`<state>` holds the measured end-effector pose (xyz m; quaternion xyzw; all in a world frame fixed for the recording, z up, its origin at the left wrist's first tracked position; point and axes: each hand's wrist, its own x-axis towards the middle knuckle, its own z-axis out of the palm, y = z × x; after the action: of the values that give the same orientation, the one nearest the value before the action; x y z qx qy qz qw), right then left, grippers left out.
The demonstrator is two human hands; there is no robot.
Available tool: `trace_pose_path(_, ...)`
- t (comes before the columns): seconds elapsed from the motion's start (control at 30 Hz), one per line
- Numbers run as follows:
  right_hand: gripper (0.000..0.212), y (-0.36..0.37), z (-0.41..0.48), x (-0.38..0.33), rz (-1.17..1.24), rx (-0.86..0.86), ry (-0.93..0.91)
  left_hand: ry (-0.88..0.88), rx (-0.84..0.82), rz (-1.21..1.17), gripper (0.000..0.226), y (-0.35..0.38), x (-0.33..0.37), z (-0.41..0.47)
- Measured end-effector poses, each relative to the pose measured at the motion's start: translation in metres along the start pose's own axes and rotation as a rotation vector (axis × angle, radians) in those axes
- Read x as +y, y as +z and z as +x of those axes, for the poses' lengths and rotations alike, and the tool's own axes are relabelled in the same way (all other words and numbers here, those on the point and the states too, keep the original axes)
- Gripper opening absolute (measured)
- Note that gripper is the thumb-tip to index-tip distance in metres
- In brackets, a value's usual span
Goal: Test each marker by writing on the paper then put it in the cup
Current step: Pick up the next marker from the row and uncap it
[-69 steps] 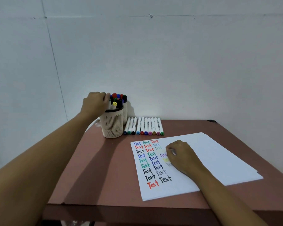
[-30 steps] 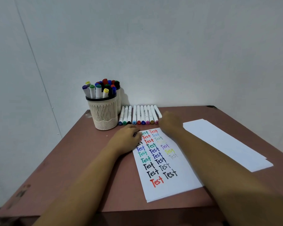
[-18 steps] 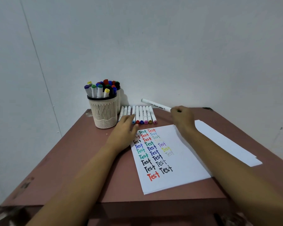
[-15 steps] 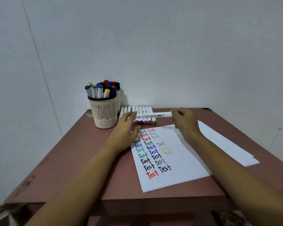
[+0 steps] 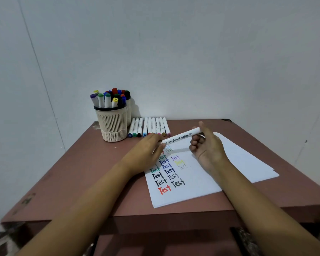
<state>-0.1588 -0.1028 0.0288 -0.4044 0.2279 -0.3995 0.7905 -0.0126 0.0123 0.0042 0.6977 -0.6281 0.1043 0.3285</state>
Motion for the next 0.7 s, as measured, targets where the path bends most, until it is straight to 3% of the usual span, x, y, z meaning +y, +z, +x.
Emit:
trace_pose_path(0.2,0.019,0.004,-0.005,0.016,-0.4,-0.281,0.012,0.014,-0.025,-0.122,0.017,0.004,0.009,-0.001)
trace_pose_path(0.3,0.02,0.004,-0.004,0.016,-0.398,-0.284,-0.018,0.011,-0.038,-0.15,0.006,0.004,0.012,-0.001)
trace_pose_path(0.43,0.02,0.005,-0.003,0.016,-0.354,-0.305,-0.011,-0.008,-0.003,-0.216,0.022,0.004,0.014,0.0)
trace_pose_path(0.53,0.019,0.004,-0.003,0.016,-0.338,-0.324,-0.01,-0.022,0.023,-0.255,0.008,0.005,0.013,-0.001)
trace_pose_path(0.7,0.018,0.004,-0.003,0.016,-0.334,-0.335,-0.011,-0.046,0.046,-0.308,0.007,0.005,0.014,0.0)
